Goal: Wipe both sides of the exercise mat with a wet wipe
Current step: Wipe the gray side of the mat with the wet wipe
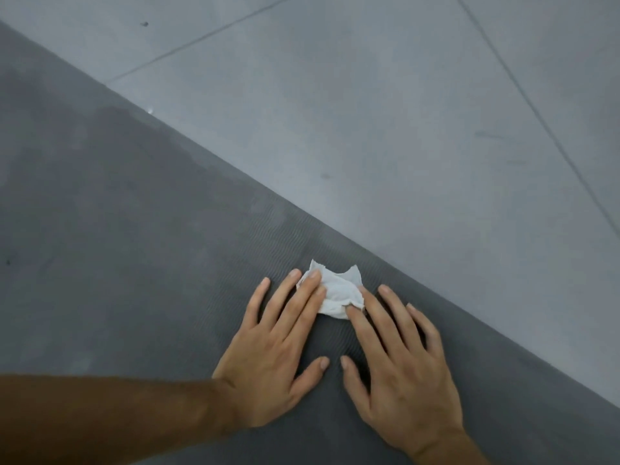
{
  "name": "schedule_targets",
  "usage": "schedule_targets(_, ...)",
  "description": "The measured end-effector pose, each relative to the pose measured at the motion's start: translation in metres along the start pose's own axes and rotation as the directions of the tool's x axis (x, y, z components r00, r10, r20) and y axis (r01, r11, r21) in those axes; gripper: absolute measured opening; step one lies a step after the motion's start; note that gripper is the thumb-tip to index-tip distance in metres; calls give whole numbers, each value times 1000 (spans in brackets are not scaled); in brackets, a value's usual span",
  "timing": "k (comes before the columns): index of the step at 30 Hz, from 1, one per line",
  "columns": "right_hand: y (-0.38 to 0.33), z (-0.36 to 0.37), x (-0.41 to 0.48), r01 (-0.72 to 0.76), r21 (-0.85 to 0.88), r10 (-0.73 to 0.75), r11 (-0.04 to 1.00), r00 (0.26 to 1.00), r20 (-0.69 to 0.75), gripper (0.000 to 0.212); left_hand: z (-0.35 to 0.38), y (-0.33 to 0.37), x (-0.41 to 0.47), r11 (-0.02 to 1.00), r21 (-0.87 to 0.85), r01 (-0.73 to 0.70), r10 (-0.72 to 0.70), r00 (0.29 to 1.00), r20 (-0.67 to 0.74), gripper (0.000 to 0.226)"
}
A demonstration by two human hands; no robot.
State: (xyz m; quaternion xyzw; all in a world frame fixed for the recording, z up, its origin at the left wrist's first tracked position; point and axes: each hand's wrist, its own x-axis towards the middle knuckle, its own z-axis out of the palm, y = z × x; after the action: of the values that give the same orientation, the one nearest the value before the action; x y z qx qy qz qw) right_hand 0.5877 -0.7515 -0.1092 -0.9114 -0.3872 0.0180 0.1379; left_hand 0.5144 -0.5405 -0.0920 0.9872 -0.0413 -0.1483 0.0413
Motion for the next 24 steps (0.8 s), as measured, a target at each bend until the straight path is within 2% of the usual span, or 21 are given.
schedule_targets(6,1,1,1,6,1,-6,1000,1000,8,64,3,-2,-1,999,-22,-24,24,1000,3,81)
schedule_targets(14,-1,6,1,4,23,-3,1000,998,-56,49,-2,-2,1,997,-65,-29,33,997,63,82)
schedule_targets(18,-2,7,2,-19,35,22,999,997,-76,51,-10,-2,3,997,-57,-45,50,994,94,85)
schedule_targets(24,-1,1,2,-3,24,4,1000,1000,-19,54,-25,-5,7,993,-114,-25,54,964,261,93)
